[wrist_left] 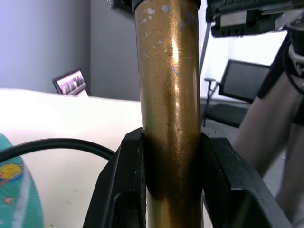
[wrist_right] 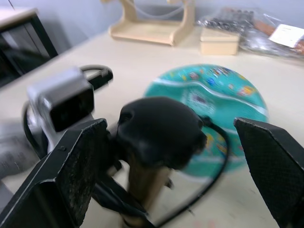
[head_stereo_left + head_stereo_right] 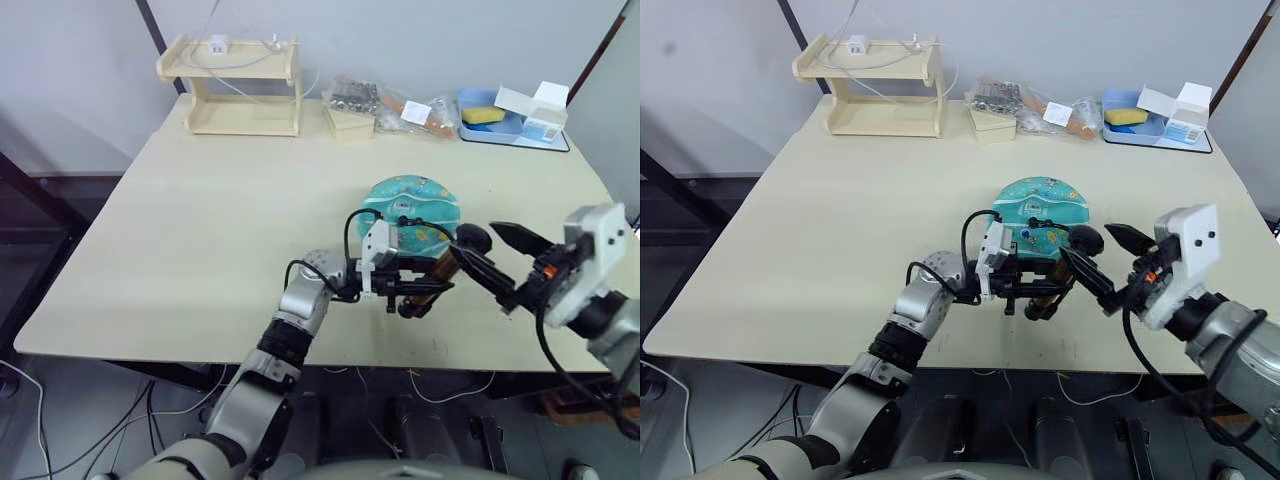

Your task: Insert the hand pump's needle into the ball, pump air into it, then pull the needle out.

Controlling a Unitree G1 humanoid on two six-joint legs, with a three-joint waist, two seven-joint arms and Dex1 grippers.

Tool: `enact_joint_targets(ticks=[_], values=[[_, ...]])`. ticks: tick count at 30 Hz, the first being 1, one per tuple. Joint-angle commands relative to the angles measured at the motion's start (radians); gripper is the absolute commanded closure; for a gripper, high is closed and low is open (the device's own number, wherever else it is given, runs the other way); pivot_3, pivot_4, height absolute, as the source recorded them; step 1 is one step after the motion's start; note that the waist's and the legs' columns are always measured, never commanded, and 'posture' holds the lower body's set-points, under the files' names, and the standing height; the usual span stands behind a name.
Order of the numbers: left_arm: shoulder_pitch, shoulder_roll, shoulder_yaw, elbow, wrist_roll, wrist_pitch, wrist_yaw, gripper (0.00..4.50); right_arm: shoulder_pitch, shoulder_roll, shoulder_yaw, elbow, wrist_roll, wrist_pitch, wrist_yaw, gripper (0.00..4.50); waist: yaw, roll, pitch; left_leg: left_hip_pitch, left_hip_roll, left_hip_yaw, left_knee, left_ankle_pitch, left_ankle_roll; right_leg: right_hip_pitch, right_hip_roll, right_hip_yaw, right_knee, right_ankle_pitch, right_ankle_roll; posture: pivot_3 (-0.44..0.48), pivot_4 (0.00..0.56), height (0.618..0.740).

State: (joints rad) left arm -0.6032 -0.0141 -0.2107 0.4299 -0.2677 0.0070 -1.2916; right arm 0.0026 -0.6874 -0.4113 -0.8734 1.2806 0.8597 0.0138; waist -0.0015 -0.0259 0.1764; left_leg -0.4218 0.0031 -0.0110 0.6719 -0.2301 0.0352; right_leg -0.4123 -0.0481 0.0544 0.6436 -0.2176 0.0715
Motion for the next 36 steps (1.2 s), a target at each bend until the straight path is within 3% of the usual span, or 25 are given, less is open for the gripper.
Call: enact_joint_targets(ticks=[1, 22, 25, 27, 28, 35, 36], values=[[-0.009, -0.028, 0.012, 0.013, -0.044, -0.060, -0.016, 3.46, -0.023, 0.007, 0.034, 0.015, 0.027, -0.040, -0.042, 0.00, 0.001, 0.000, 0.000, 0.000, 0.000, 0.000, 0.000, 0.000, 0.000, 0.000, 0.000, 0.000, 0.000, 0.000, 0.000, 0.000, 0.150, 0.740], [-0.010, -0.018, -0.006, -0.016, -0.057, -0.042, -0.021, 3.46, -0.110, -0.022, 0.131, 0.055, 0.015, -0.102, -0.030, 0.00, -0.009, 0.000, 0.000, 0.000, 0.000, 0.000, 0.000, 0.000, 0.000, 0.000, 0.001, 0.000, 0.000, 0.000, 0.000, 0.000, 0.150, 0.740], [-0.008, -0.014, -0.009, -0.014, -0.055, -0.041, -0.024, 3.46, -0.120, -0.024, 0.133, 0.057, 0.024, -0.109, -0.028, 1.19, -0.009, 0.000, 0.000, 0.000, 0.000, 0.000, 0.000, 0.000, 0.000, 0.000, 0.001, 0.000, 0.000, 0.000, 0.000, 0.000, 0.150, 0.740], [-0.011, -0.011, -0.008, -0.009, -0.057, -0.040, -0.027, 3.46, -0.126, -0.030, 0.134, 0.056, 0.031, -0.106, -0.024, 2.26, -0.009, 0.000, 0.000, 0.000, 0.000, 0.000, 0.000, 0.000, 0.000, 0.000, 0.001, 0.000, 0.000, 0.000, 0.000, 0.000, 0.150, 0.740], [-0.013, -0.011, -0.008, -0.008, -0.057, -0.038, -0.027, 3.46, -0.127, -0.033, 0.134, 0.055, 0.035, -0.105, -0.022, 2.43, -0.009, 0.000, 0.000, 0.000, 0.000, 0.000, 0.000, 0.000, 0.000, 0.000, 0.001, 0.000, 0.000, 0.000, 0.000, 0.000, 0.150, 0.740], [-0.025, 0.016, -0.019, -0.014, -0.074, 0.040, -0.062, 3.46, -0.149, -0.065, 0.141, 0.054, 0.039, -0.098, -0.025, 2.42, -0.011, 0.000, 0.000, 0.000, 0.000, 0.000, 0.000, 0.000, 0.000, 0.000, 0.001, 0.000, 0.000, 0.000, -0.001, 0.000, 0.150, 0.740], [-0.023, 0.036, -0.025, -0.030, -0.072, 0.060, -0.071, 2.45, -0.157, -0.077, 0.146, 0.054, 0.036, -0.090, -0.029, 2.42, -0.011, 0.000, 0.000, 0.000, 0.000, 0.000, 0.000, 0.000, 0.000, 0.000, 0.001, 0.000, 0.000, -0.001, -0.003, 0.000, 0.150, 0.740]])
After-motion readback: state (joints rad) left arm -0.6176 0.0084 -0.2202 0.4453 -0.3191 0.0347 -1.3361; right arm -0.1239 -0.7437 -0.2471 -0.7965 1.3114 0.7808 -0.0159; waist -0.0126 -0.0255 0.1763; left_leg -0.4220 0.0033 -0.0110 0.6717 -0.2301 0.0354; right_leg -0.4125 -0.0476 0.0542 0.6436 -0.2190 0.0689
